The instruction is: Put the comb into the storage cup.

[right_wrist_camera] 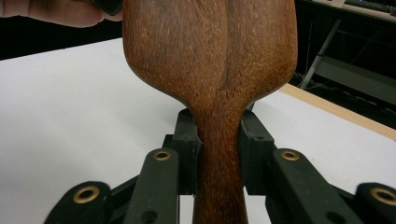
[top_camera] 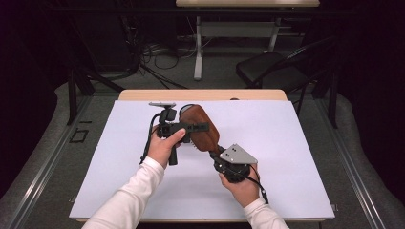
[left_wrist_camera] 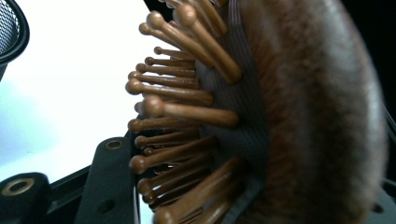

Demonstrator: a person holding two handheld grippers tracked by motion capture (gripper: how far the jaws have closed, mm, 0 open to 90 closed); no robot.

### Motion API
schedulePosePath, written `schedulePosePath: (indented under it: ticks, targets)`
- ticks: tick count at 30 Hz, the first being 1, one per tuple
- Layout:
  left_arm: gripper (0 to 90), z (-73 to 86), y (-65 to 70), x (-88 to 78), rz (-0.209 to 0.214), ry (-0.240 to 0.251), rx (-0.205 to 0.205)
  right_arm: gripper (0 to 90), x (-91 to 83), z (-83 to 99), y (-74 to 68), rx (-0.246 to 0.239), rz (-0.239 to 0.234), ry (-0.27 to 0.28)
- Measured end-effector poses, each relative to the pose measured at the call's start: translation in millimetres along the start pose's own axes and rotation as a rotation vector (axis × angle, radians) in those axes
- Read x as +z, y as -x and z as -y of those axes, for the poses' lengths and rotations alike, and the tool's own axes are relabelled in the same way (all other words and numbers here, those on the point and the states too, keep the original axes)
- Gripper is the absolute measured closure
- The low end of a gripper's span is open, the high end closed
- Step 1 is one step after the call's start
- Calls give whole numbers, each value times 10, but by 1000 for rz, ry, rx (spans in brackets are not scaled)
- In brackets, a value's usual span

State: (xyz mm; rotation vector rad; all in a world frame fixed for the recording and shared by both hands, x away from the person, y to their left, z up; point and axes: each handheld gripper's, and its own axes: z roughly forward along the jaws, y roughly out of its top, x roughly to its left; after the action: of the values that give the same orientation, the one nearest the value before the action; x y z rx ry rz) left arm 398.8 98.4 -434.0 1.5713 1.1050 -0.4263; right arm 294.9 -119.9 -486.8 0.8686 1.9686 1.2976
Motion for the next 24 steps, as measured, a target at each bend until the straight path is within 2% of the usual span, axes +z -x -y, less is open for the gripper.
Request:
schedulePosePath:
  ticks: [14,24]
  targets:
    - [492,-2,-2,14,-8,5,-25,715,6,1,9,9,2,-2]
    - [495,-18,-25,29,-34,11,-35,671,5,-2,47,45,-11,3]
